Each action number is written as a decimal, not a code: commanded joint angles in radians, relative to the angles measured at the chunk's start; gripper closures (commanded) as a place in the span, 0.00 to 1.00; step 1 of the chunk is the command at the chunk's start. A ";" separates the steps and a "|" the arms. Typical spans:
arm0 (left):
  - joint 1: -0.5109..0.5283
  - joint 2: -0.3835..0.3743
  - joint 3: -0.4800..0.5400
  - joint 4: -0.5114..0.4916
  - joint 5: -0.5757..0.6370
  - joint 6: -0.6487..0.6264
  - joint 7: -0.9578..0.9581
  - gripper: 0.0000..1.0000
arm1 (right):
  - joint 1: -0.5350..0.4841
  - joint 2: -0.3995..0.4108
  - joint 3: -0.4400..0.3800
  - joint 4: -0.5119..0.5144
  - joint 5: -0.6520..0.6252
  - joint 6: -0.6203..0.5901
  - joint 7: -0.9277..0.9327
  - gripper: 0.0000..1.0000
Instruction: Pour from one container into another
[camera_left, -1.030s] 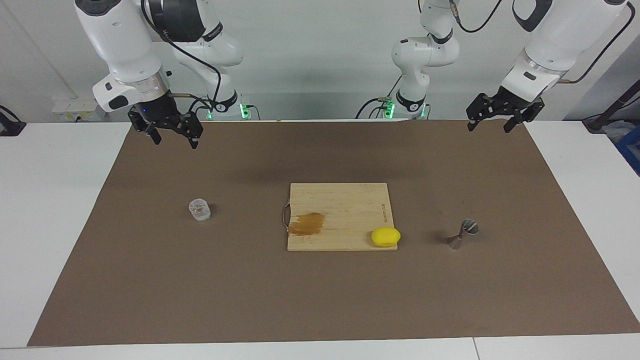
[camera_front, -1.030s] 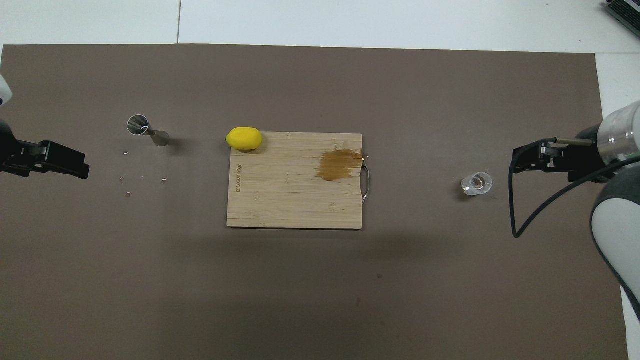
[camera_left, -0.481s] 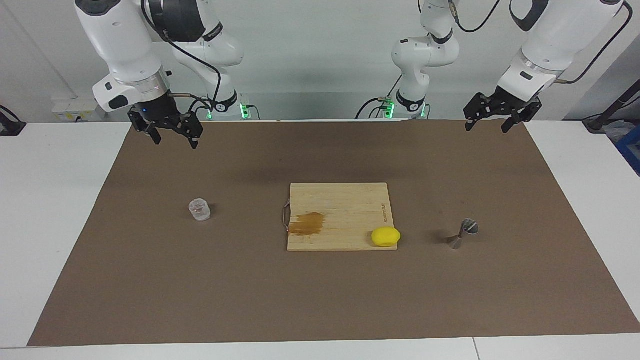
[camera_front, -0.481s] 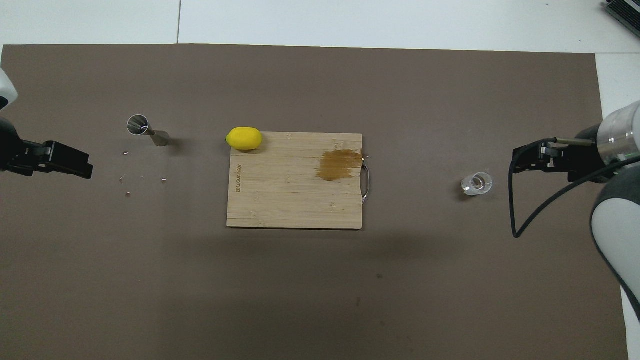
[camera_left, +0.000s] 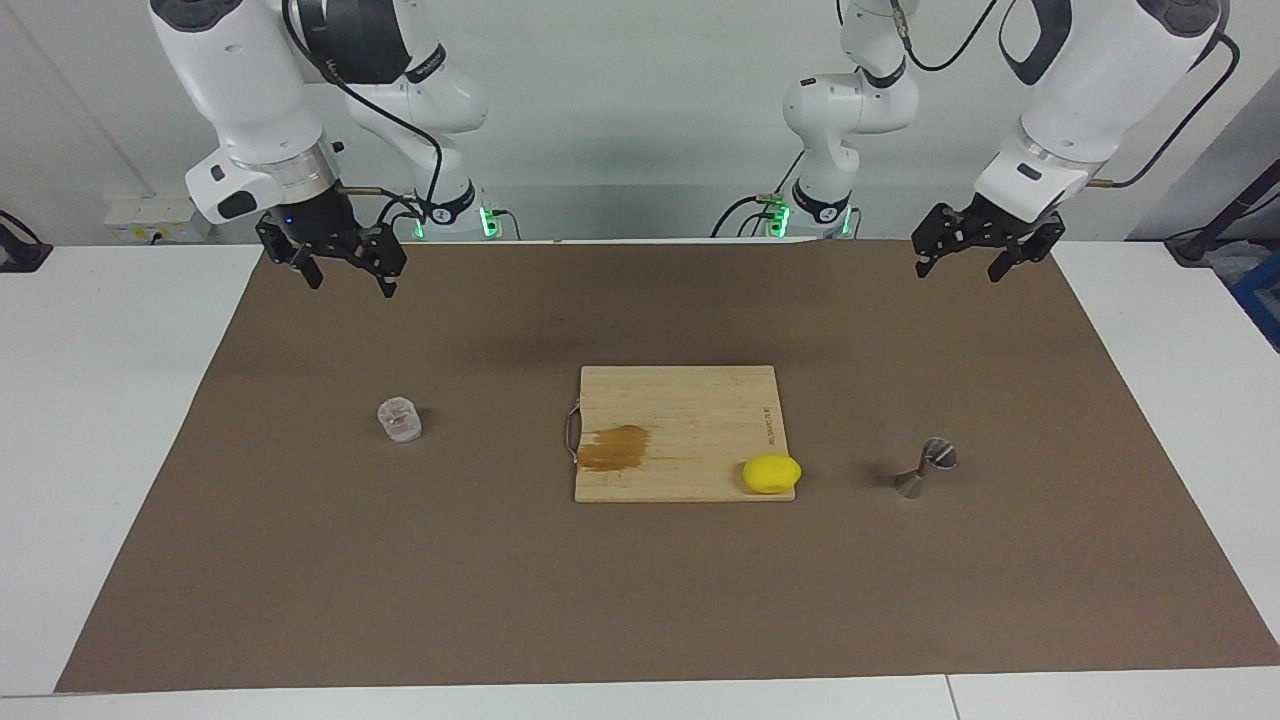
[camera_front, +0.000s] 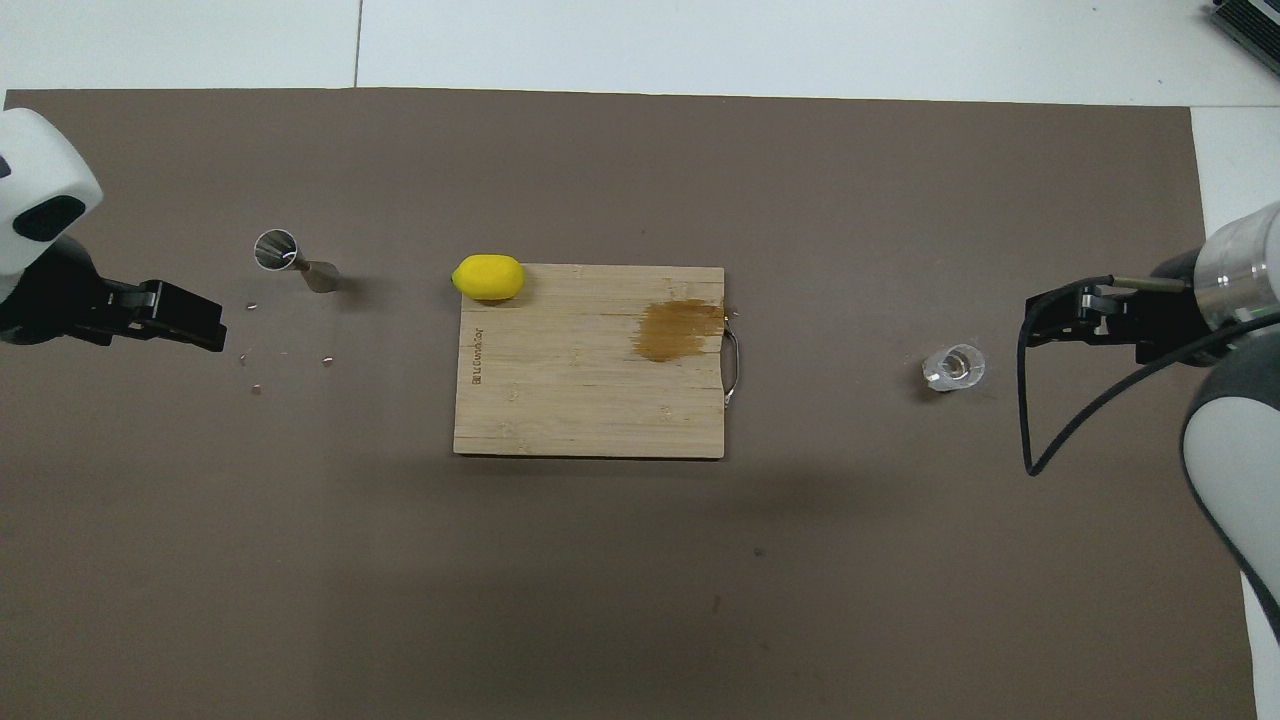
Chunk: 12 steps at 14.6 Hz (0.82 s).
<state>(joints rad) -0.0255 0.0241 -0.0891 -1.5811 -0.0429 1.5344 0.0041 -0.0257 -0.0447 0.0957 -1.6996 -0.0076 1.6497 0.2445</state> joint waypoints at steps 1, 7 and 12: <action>-0.010 0.065 0.008 0.001 0.006 0.027 -0.085 0.00 | -0.014 -0.017 0.006 -0.012 0.020 -0.007 -0.024 0.00; 0.075 0.155 0.031 0.030 -0.153 -0.007 -0.358 0.00 | -0.014 -0.018 0.006 -0.012 0.020 -0.019 -0.024 0.00; 0.180 0.220 0.031 0.027 -0.330 0.079 -0.814 0.00 | -0.022 -0.017 0.006 -0.012 0.020 -0.022 -0.017 0.00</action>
<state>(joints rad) 0.1243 0.2047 -0.0530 -1.5725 -0.3118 1.5780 -0.6339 -0.0283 -0.0449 0.0955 -1.6996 -0.0076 1.6300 0.2445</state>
